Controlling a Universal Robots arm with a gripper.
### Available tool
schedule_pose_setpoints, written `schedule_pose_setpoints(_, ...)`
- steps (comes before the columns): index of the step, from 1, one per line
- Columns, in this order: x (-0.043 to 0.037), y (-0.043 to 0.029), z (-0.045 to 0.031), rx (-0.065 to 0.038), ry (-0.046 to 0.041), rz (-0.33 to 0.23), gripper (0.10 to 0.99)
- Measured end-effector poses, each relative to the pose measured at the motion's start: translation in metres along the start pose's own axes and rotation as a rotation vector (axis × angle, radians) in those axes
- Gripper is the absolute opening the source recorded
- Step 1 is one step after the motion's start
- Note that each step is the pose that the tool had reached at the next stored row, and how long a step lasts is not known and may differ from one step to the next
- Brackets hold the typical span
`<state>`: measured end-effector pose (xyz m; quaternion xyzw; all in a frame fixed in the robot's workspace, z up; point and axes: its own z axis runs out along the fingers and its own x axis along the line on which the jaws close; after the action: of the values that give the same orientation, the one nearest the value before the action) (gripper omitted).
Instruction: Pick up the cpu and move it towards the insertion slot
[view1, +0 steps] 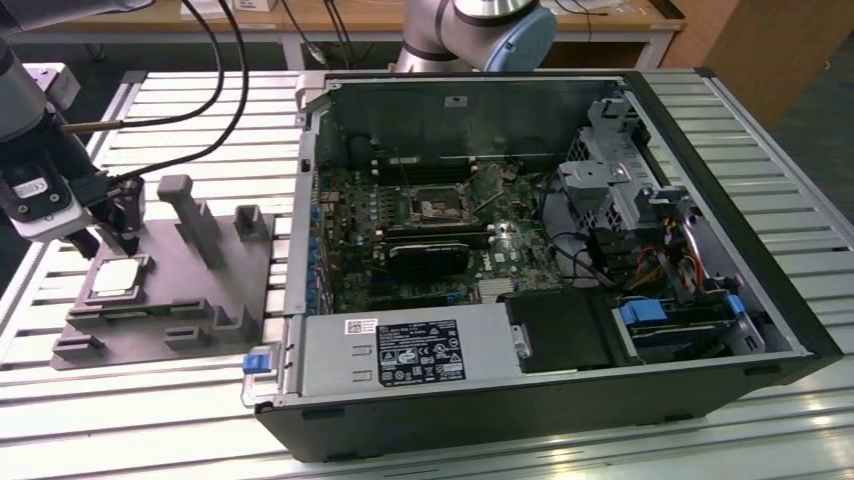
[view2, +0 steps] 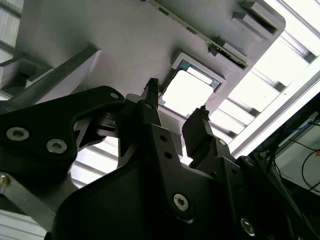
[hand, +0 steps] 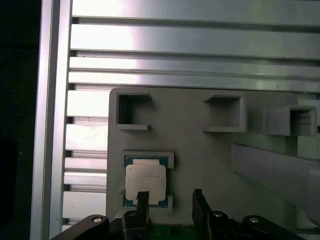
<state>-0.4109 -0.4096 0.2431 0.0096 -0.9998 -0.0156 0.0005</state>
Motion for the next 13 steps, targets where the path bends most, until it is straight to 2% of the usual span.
schedule_pose_setpoints(13,0.0,-0.0003,0.009,0.0,-0.0001,0.0,0.475)
